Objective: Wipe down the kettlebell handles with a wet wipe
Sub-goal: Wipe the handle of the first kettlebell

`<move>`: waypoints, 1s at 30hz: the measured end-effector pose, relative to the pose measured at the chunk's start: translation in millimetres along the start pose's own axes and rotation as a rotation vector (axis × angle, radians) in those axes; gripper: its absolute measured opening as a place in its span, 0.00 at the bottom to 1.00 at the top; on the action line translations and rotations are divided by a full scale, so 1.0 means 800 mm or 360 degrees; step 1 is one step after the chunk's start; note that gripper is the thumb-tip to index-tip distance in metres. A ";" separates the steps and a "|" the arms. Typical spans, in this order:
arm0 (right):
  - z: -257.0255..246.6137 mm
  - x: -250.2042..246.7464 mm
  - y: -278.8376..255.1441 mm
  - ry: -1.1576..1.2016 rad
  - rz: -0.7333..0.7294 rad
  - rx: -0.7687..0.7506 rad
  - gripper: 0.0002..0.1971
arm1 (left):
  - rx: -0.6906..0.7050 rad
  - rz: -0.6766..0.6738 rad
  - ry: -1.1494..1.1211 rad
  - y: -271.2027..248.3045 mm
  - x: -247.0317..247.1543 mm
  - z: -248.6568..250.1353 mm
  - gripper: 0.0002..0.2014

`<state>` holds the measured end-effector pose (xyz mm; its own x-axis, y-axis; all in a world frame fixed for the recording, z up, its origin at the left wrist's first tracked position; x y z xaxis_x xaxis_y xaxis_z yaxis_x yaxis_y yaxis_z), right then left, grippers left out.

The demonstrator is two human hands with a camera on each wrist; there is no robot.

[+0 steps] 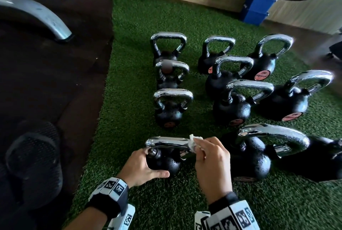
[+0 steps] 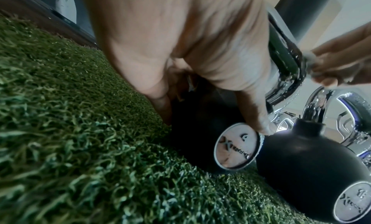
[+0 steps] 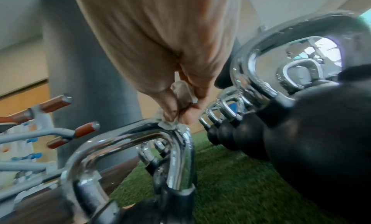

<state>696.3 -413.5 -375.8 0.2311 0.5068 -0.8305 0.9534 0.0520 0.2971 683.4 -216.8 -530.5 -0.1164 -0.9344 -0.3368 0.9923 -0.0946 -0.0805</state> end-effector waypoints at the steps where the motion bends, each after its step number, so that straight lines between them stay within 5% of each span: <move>1: 0.013 0.002 0.000 -0.0001 -0.0003 0.0070 0.14 | 0.0008 -0.0005 -0.0010 -0.001 0.000 0.001 0.33; 17: 0.086 0.096 -0.028 0.0400 -0.0523 0.0636 0.04 | -0.0065 -0.0018 -0.0015 -0.003 -0.001 0.008 0.37; 22: 0.095 0.083 -0.037 0.0353 -0.0819 0.0577 0.07 | -0.0340 -0.0202 0.0486 -0.029 -0.011 0.002 0.15; 24: 0.079 0.077 -0.042 0.0590 -0.1005 0.0549 0.13 | -0.0513 -0.0083 0.0516 -0.053 -0.032 -0.006 0.08; 26: 0.047 0.069 -0.041 0.0760 -0.1125 0.0426 0.17 | -0.0489 0.0035 0.0095 -0.070 -0.043 0.001 0.04; 30: -0.030 0.045 -0.030 0.0769 -0.1055 -0.0021 0.10 | -0.0441 0.0021 -0.1091 -0.091 -0.026 0.050 0.16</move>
<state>676.9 -376.1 -401.5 -0.4911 0.6819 -0.5420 0.8598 0.4792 -0.1761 615.7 -204.4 -479.9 0.0384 -0.9483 0.3150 0.9355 -0.0767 -0.3448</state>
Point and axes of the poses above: each hand's wrist, its own y-axis towards the middle knuckle, its own x-axis out of the palm, z = x × y, the point moved 9 cm from there along y, towards the middle knuckle, and after that the axes turned 9 degrees about -y, right-handed, at the moved point
